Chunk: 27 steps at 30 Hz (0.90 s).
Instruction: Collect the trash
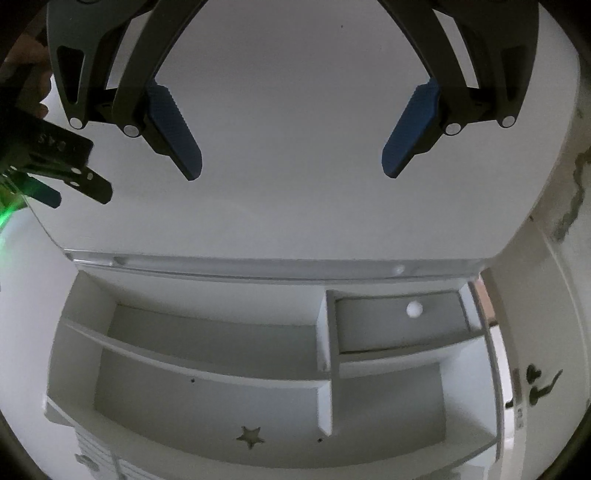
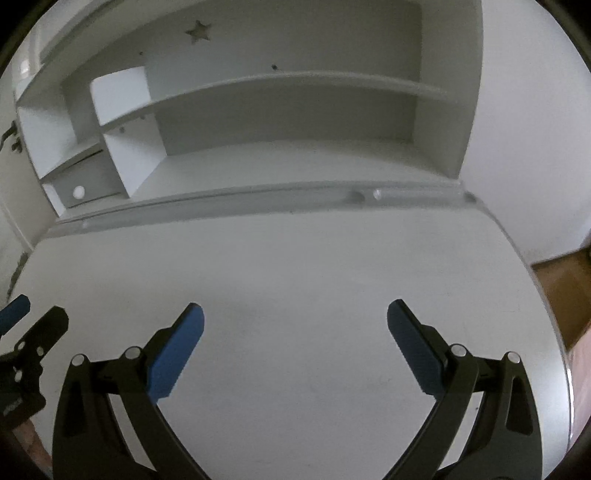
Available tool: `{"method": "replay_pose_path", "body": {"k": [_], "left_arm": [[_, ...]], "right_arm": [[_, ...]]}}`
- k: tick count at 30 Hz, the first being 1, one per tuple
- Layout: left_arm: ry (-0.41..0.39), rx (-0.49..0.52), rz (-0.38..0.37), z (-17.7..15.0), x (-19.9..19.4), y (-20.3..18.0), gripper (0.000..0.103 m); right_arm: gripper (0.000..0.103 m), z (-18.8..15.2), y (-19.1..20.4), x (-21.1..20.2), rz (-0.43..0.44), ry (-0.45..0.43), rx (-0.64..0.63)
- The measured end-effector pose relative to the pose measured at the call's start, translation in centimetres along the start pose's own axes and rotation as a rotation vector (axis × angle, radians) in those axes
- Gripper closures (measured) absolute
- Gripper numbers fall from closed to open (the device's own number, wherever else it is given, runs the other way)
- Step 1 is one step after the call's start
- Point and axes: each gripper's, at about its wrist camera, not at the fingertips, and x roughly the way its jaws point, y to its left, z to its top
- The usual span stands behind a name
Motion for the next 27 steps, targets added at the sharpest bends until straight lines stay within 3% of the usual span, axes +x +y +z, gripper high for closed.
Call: {"method": "replay_pose_path", "body": {"k": [7, 9, 13, 16, 19, 24, 27], "left_arm": [[-0.045, 0.052, 0.049, 0.3, -0.7, -1.2, 0.007], [-0.047, 0.064, 0.111, 0.2, -0.6, -1.4, 0.007], [-0.013, 0.077, 0.115, 0.0, 0.1, -1.5, 0.007], [0.01, 0.082, 0.164, -0.3, 0.7, -1.6, 0.007], [0.03, 0.072, 0.125, -0.5, 1.1, -1.2, 0.007], [0.11, 0.061, 0.094, -0.8, 2.8, 0.0, 0.007], [0.175, 0.045, 0.091, -1.1, 3.8, 1.1, 0.007]], "right_arm": [[0.007, -0.2, -0.4, 0.1, 0.021, 0.023, 0.022], [0.007, -0.2, -0.4, 0.4, 0.033, 0.039, 0.024], [0.007, -0.3, -0.9, 0.9, 0.04, 0.068, 0.047], [0.007, -0.5, -1.1, 1.2, 0.048, 0.096, 0.057], [0.007, -0.8, -1.1, 1.0, 0.033, 0.102, 0.057], [0.007, -1.2, 0.0, 1.4, -0.099, 0.138, 0.007], [0.007, -1.3, -0.1, 1.3, -0.101, 0.138, 0.02]]}}
